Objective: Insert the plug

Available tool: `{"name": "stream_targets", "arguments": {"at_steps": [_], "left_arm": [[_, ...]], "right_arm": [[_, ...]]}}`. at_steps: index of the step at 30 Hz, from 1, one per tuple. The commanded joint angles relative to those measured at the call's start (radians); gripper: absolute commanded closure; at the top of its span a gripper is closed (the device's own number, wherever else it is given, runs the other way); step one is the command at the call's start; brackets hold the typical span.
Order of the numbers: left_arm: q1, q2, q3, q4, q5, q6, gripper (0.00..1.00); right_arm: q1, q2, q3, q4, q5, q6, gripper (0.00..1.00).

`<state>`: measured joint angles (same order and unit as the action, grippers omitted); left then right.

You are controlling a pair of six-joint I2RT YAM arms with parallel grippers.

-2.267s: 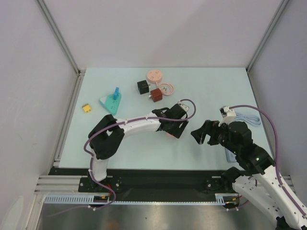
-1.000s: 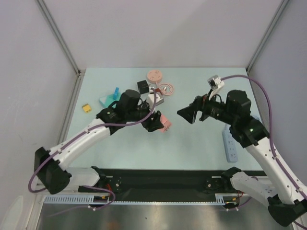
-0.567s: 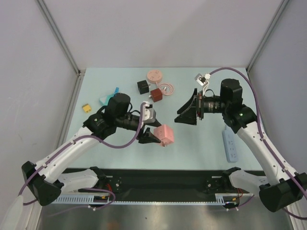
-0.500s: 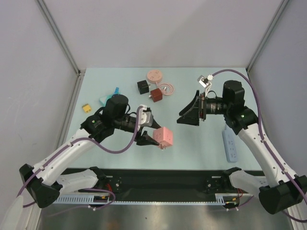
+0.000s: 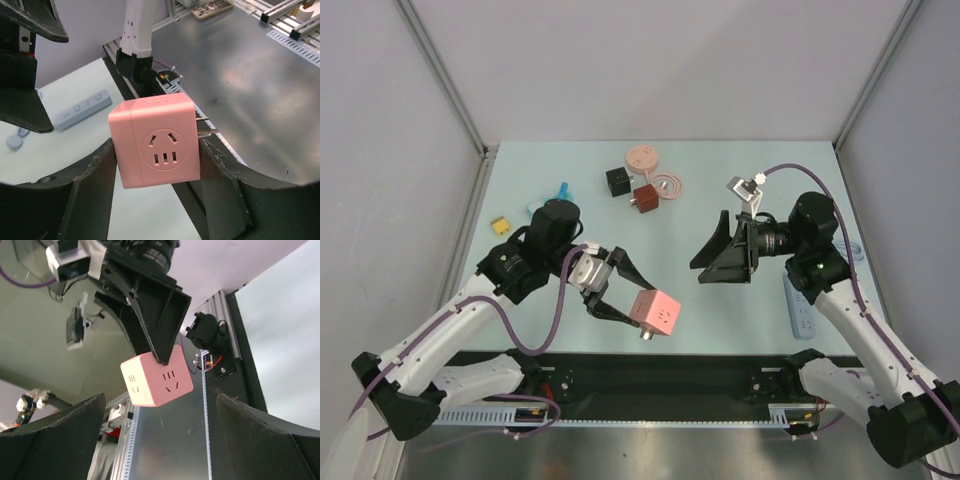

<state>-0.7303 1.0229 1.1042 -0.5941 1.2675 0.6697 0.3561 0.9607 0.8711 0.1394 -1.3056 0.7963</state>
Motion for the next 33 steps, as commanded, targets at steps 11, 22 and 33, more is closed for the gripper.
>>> {"name": "stream_targets", "arguments": {"at_steps": [11,22,33], "left_arm": [[0.005,0.014,0.088,0.028,0.247,0.133,1.00],[0.003,0.025,0.060,0.030,0.291,0.203,1.00],[0.005,0.022,0.020,0.030,0.291,0.261,1.00]], "right_arm": [[0.293,0.039,0.034,-0.091,0.026,-0.137,0.00],[0.377,0.131,0.065,0.048,-0.021,-0.014,0.00],[0.438,0.148,0.056,0.352,-0.061,0.211,0.17]]}}
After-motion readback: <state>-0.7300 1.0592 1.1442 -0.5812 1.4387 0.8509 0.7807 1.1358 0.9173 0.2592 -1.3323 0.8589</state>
